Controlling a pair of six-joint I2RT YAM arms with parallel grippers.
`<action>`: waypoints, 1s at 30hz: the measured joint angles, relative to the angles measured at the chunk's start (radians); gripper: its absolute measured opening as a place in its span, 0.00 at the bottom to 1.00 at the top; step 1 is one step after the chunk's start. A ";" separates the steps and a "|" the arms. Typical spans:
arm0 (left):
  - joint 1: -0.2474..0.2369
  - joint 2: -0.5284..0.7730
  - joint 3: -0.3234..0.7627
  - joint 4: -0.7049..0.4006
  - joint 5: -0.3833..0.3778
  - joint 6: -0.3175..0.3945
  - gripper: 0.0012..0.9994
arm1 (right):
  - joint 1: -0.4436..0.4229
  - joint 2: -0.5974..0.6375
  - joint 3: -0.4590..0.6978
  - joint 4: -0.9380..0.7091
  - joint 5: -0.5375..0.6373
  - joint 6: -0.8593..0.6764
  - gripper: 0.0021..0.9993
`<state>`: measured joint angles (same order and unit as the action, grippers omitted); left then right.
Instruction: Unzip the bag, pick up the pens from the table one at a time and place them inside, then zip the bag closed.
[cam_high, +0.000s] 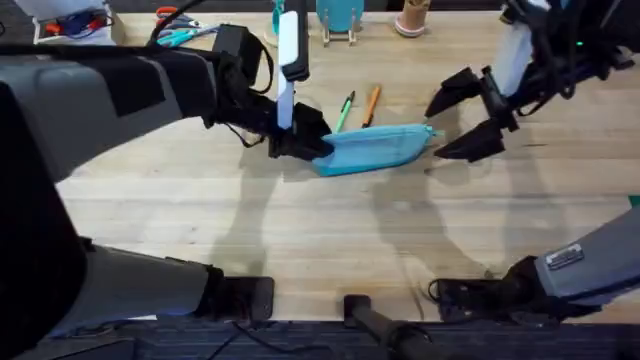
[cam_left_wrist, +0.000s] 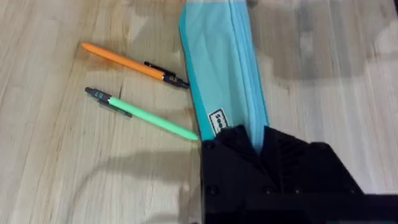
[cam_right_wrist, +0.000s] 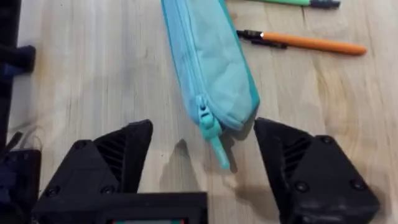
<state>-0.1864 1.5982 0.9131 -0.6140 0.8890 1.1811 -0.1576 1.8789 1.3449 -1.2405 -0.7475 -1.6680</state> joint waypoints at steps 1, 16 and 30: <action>0.000 0.000 0.000 0.000 0.000 0.000 0.04 | 0.008 0.004 0.000 0.007 0.000 0.003 0.96; 0.000 0.000 0.000 0.000 0.000 0.000 0.04 | 0.031 0.005 -0.001 0.057 0.034 0.096 0.65; 0.000 0.000 0.000 0.001 0.000 0.000 0.04 | 0.031 0.005 -0.001 0.048 0.053 0.117 0.04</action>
<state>-0.1864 1.5982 0.9131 -0.6128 0.8886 1.1809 -0.1265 1.8843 1.3441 -1.1924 -0.6948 -1.5512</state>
